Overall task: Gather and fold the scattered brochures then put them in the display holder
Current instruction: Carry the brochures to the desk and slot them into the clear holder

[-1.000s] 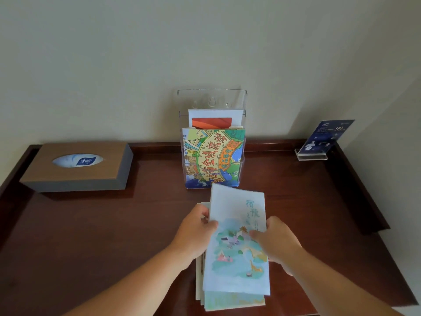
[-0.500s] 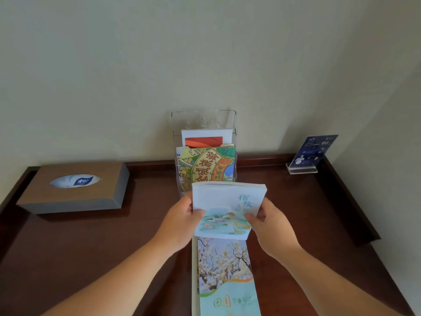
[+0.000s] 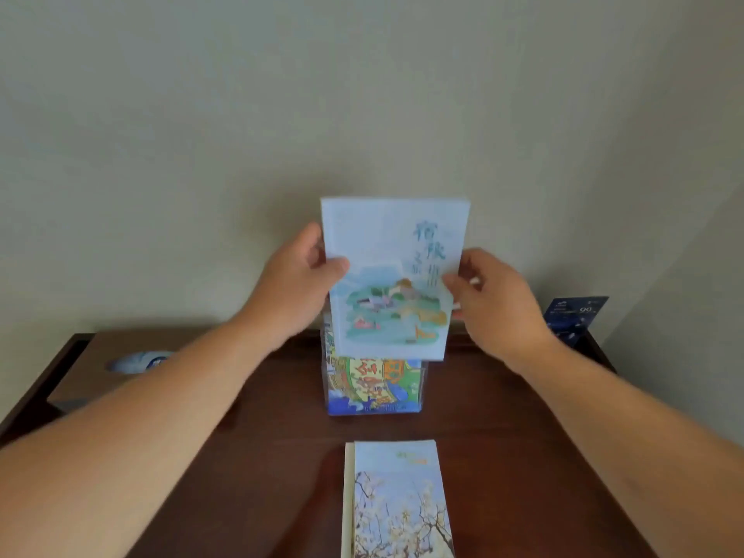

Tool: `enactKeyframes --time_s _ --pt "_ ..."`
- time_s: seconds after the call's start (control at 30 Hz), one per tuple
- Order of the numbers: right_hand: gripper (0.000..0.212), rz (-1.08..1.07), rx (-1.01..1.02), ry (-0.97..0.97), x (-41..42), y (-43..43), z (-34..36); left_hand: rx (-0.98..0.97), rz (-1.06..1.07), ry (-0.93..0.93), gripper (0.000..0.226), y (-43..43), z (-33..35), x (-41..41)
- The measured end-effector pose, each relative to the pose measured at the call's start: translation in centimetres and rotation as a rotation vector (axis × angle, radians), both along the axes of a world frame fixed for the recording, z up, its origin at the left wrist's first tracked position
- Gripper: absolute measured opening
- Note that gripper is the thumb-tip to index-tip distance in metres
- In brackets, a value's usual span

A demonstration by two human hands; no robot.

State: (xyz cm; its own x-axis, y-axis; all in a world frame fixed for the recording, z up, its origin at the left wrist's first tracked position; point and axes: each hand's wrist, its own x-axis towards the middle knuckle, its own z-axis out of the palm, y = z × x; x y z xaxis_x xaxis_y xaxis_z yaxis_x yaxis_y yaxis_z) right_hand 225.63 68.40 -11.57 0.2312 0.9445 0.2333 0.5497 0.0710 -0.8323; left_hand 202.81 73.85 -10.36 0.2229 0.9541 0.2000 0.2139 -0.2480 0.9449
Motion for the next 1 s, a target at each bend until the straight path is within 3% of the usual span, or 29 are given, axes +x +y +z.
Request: enactKeyframes --time_s 0.23,0.6,0.8,1.0 --pt "0.006 0.005 0.098 0.015 -0.1 7.3 6.5 0.148 0.114 0.025 0.022 6.0 6.2 0.7" --pt "0.012 -0.011 -0.056 -0.082 0.1 11.7 1.8 0.016 0.185 0.074 0.024 9.6 0.5 1.8" --pt "0.013 -0.054 -0.159 -0.252 0.1 12.2 -2.0 0.01 0.277 0.323 0.009 9.8 -3.0 2.0" --pt "0.022 -0.079 -0.191 -0.341 -0.3 12.2 -4.3 0.041 0.281 0.505 0.015 9.8 -4.6 1.9"
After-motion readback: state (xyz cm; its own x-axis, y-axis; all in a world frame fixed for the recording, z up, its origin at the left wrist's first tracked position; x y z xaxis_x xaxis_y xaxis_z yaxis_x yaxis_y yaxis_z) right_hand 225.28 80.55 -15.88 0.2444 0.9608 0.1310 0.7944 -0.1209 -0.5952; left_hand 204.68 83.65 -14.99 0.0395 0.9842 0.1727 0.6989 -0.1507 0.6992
